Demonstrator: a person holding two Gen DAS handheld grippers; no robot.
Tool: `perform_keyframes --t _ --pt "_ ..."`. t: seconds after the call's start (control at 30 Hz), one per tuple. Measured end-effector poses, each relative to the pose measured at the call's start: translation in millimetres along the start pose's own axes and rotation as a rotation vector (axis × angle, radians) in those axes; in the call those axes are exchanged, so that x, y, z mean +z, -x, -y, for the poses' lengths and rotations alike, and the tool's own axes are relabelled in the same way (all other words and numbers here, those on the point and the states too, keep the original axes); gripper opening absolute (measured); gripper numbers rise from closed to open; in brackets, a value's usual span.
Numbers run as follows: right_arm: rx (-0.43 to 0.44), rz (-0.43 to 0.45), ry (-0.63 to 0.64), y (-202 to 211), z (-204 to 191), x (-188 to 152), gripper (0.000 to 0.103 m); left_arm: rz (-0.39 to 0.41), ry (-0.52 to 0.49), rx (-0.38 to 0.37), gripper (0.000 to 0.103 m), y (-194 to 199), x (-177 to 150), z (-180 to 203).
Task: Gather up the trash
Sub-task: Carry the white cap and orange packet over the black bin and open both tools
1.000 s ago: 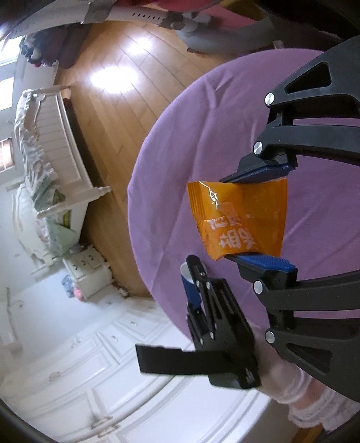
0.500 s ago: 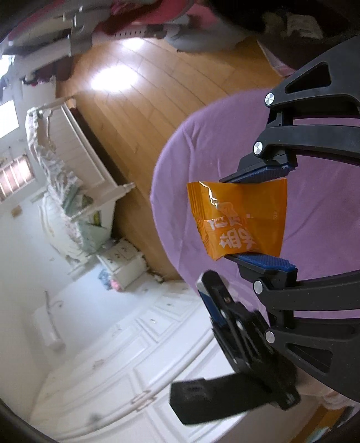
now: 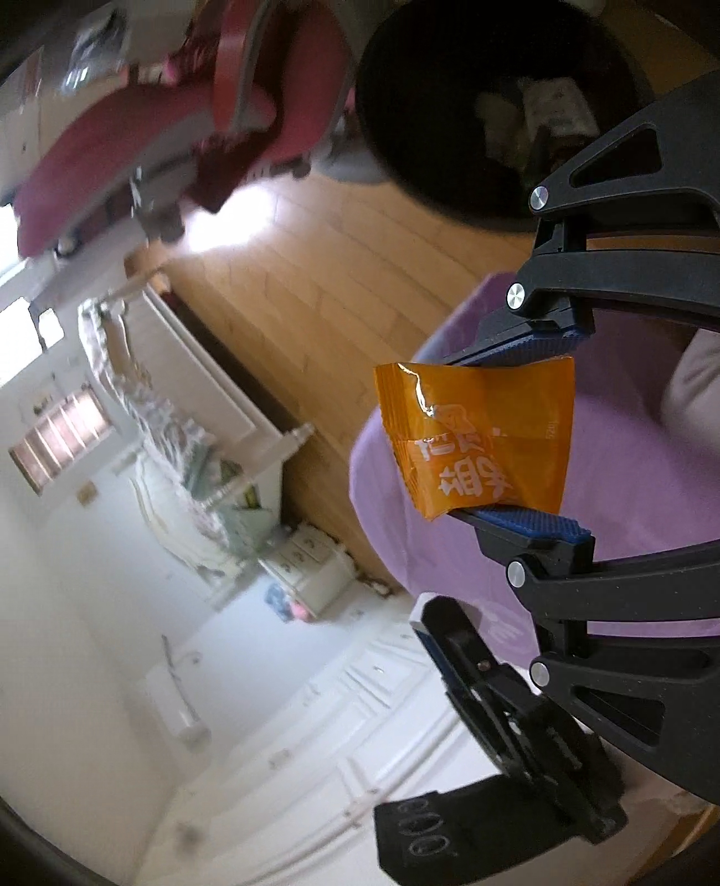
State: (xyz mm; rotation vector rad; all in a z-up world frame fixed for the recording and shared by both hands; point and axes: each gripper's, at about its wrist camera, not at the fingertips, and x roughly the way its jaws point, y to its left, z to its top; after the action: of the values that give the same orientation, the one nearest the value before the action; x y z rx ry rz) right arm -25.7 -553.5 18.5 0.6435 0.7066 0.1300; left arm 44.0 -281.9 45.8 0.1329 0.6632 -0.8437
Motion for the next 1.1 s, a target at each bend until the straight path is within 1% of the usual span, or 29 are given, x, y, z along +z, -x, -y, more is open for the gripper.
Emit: perform_keyframes --t 0.1,0.2,0.4,0.5,0.7,0.83,0.9,0.93,0.97,1.0,1.03,1.07,1.1 --pt "-0.035 0.027 -0.049 15.4 29.9 1.2 0.045 -0.016 0.014 -0.083 0.035 -25.4 0.4 15.9" --pt "-0.079 0.054 -0.100 32.3 63.7 2.5 0.045 -0.031 0.010 -0.142 0.035 -50.2 1.8 32.9" --pt "-0.146 0.076 -0.181 39.7 109.7 4.0 0.045 -0.086 0.003 -0.191 0.035 -98.1 3.4 58.5" --pt "-0.176 0.083 -0.217 41.9 131.3 2.6 0.045 -0.104 0.001 -0.207 0.035 -109.5 0.3 64.5" --pt "-0.228 0.087 -0.251 38.4 150.9 1.8 0.045 -0.137 0.001 -0.248 0.035 -138.1 -1.7 83.6" --pt "-0.287 0.095 -0.256 38.3 162.1 3.7 0.045 -0.168 -0.005 -0.276 0.036 -156.8 -4.6 93.7" --pt "-0.325 0.098 -0.263 38.3 166.4 2.7 0.048 -0.192 -0.012 -0.282 0.036 -165.3 -6.7 97.3" --pt "-0.348 0.098 -0.270 39.6 167.5 0.1 0.052 -0.206 -0.015 -0.279 0.037 -170.2 -8.4 98.9" --pt "-0.371 0.094 -0.283 40.0 169.1 -1.9 0.056 -0.220 -0.016 -0.278 0.039 -173.0 -9.6 99.7" --pt "-0.391 0.090 -0.291 40.0 171.8 -3.3 0.058 -0.237 -0.012 -0.276 0.043 -175.3 -11.5 99.5" --pt "-0.404 0.088 -0.296 39.8 173.7 -4.8 0.062 -0.244 -0.003 -0.272 0.058 -176.2 -12.9 98.8" --pt "-0.415 0.086 -0.302 39.7 176.3 -6.2 0.070 -0.243 0.003 -0.272 0.074 -175.5 -13.8 98.0" --pt "-0.423 0.089 -0.310 40.1 177.6 -7.5 0.073 -0.236 0.014 -0.278 0.078 -172.7 -14.7 96.4"
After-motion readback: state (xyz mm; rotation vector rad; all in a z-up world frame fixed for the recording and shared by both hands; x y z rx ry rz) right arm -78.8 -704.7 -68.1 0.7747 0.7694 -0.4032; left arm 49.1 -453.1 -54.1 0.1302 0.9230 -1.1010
